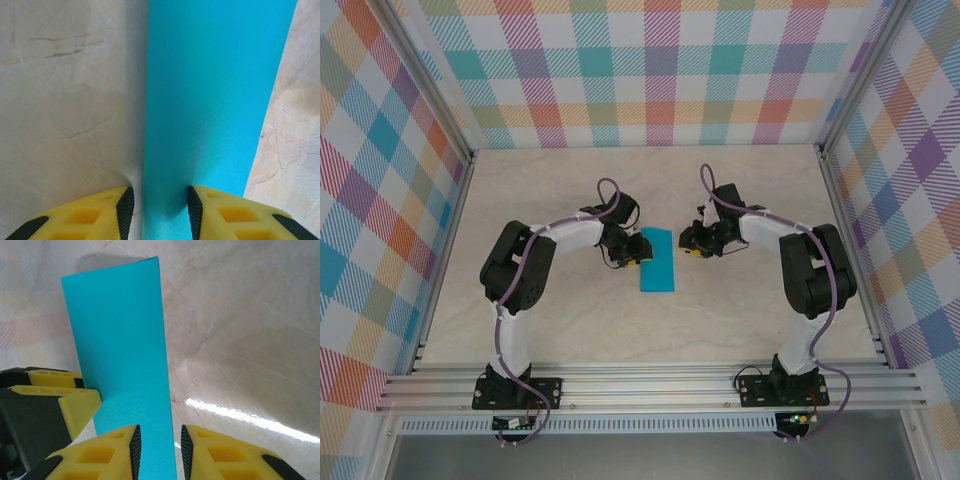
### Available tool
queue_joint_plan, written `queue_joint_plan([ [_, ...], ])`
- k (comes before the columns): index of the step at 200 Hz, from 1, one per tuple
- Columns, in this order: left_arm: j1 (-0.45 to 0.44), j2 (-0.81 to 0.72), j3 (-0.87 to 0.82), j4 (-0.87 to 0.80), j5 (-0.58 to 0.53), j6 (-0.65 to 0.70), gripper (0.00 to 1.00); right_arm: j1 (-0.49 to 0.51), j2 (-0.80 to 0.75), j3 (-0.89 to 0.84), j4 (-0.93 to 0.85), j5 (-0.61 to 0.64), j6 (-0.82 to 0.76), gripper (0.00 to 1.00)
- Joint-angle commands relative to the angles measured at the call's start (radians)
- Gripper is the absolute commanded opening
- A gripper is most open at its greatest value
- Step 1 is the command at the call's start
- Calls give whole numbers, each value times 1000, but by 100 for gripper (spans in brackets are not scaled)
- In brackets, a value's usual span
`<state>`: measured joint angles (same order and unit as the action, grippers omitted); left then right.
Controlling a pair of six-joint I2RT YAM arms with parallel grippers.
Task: Fold a paper plane with a square sheet of paper (fold left side to right side)
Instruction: First fold in half a square sheet of paper at the center of the table, then hold the square sheet of paper at the center of the table.
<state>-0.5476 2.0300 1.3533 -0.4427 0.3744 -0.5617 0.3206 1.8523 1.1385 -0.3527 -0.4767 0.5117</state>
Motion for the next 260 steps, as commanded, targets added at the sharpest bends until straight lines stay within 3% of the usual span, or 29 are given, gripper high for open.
queue_joint_plan([
  [1,-5,43,4,-36,-58,-11,37,4,2,-5,7,-23,-2,29],
  [161,-5,47,6,-43,-60,-11,37,17,17,8,1,-52,-13,28],
  [260,-5,46,4,-44,-61,-9,36,63,96,72,-4,-125,-10,16],
])
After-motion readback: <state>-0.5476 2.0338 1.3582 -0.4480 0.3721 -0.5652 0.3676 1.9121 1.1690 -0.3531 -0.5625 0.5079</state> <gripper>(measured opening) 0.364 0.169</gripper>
